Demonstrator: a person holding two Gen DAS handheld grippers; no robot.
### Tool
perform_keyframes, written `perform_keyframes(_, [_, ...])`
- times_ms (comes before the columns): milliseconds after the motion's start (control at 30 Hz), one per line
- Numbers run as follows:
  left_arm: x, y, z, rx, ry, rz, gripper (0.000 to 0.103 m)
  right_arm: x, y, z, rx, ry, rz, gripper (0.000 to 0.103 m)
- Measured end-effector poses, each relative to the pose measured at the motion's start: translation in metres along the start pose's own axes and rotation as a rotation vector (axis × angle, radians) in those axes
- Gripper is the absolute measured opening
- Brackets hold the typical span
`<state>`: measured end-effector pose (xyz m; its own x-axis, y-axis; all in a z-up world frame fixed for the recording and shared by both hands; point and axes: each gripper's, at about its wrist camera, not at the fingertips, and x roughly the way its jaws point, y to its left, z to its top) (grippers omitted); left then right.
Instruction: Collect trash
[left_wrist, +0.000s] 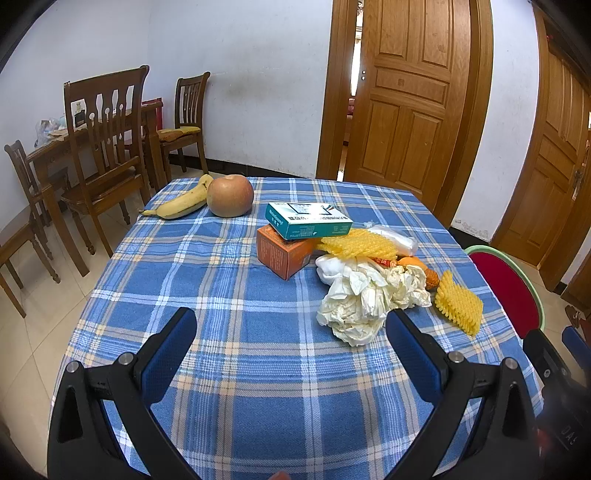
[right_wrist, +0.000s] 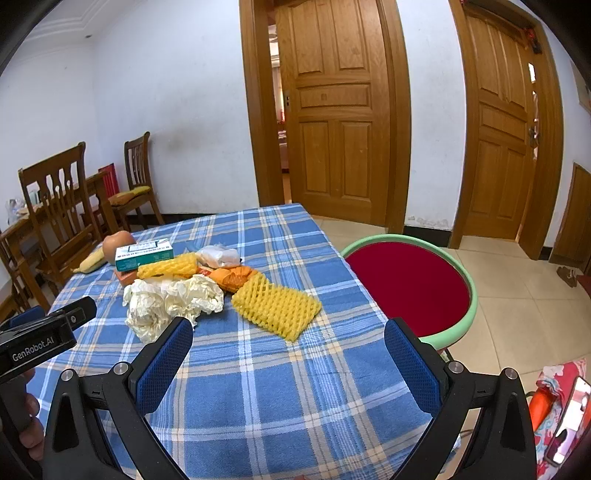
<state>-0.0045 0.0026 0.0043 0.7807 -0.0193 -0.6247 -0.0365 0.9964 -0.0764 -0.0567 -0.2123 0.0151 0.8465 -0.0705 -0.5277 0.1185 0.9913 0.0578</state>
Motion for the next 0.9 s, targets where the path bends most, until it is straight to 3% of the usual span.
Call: perform_keyframes(900, [0.0005,0.0016,0.0001,0.001,0.004,0.004,0.101,0.0021,0.0034,-0.0025,-0.005,0.002,0.002,0.103])
